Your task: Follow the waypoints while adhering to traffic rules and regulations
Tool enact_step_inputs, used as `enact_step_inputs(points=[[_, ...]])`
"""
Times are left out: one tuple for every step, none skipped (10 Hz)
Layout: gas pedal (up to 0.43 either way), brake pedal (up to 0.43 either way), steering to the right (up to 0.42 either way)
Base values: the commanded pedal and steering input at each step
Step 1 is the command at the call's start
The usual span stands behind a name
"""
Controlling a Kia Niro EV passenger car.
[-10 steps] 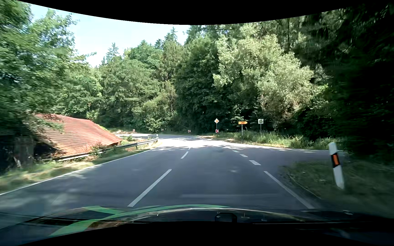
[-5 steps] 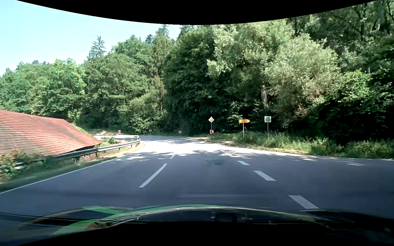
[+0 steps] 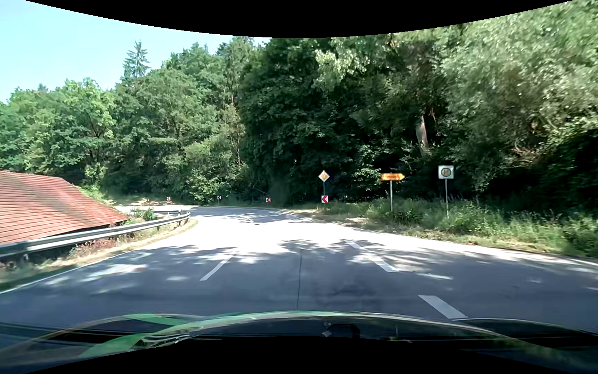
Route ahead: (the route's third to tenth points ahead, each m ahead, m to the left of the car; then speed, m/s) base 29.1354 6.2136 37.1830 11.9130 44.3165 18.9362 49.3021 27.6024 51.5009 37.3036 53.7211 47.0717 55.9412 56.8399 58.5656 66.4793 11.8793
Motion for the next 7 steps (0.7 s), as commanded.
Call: enact_step_inputs(points=[[0.098,0.0,-0.025],[0.079,0.0,-0.027],[0.079,0.0,-0.034],[0.079,0.0,-0.042],[0.087,0.0,-0.049],[0.098,0.0,-0.06],[0.098,0.0,-0.066]])
